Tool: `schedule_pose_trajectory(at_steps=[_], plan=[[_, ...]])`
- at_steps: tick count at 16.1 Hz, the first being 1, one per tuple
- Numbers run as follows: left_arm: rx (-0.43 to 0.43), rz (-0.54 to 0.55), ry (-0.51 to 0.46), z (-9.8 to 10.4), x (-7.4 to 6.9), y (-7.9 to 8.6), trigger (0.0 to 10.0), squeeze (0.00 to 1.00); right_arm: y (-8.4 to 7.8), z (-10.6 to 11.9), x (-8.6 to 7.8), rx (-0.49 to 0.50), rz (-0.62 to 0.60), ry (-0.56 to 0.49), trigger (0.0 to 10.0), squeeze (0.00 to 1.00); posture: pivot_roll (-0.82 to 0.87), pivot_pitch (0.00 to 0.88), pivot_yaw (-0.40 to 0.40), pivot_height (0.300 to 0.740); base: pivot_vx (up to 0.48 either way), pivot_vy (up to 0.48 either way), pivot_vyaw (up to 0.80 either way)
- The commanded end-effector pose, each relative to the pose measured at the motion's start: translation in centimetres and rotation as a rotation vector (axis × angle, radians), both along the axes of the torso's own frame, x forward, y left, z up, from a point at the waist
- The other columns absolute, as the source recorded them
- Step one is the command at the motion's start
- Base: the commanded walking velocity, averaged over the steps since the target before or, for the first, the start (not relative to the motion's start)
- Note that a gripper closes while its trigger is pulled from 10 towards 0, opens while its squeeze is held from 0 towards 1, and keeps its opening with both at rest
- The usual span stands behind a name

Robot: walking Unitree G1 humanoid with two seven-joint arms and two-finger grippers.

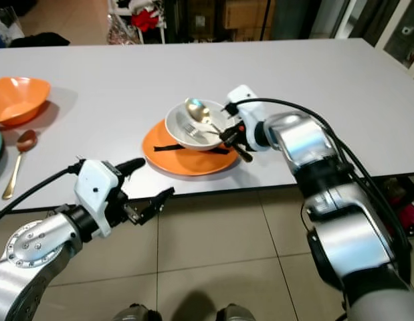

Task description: Setting the table

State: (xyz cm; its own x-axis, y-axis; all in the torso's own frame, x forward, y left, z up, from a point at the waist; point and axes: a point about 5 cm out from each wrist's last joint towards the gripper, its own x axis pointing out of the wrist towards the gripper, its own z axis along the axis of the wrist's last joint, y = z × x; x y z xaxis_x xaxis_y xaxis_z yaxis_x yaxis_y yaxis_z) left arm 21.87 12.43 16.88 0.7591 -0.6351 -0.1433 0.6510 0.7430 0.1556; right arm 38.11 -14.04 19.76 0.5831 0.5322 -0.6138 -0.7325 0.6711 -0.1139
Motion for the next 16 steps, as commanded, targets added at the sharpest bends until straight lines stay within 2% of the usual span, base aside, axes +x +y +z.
schedule_pose_trajectory(at_steps=[1, 7, 16], plan=[[0.011, -0.023, 0.002, 0.3, -0.2, -0.1, 10.0, 0.00, 0.4, 0.8, 0.4, -0.004, 0.036, -0.011, 10.0, 0.00, -0.04, 0.095, 0.022, 0.740, 0.000, 0.000, 0.00], [0.019, -0.048, 0.018, 0.1, -0.7, -0.4, 10.0, 0.00, 1.5, 2.5, 1.3, -0.037, 0.098, 0.010, 10.0, 0.00, -0.05, 0.100, 0.005, 0.740, 0.000, 0.000, 0.00], [0.016, -0.073, 0.040, 0.0, -1.2, -0.7, 10.0, 0.00, 1.0, 2.3, 1.5, -0.084, 0.130, 0.084, 10.0, 0.00, -0.05, 0.104, -0.007, 0.740, 0.000, 0.000, 0.00]])
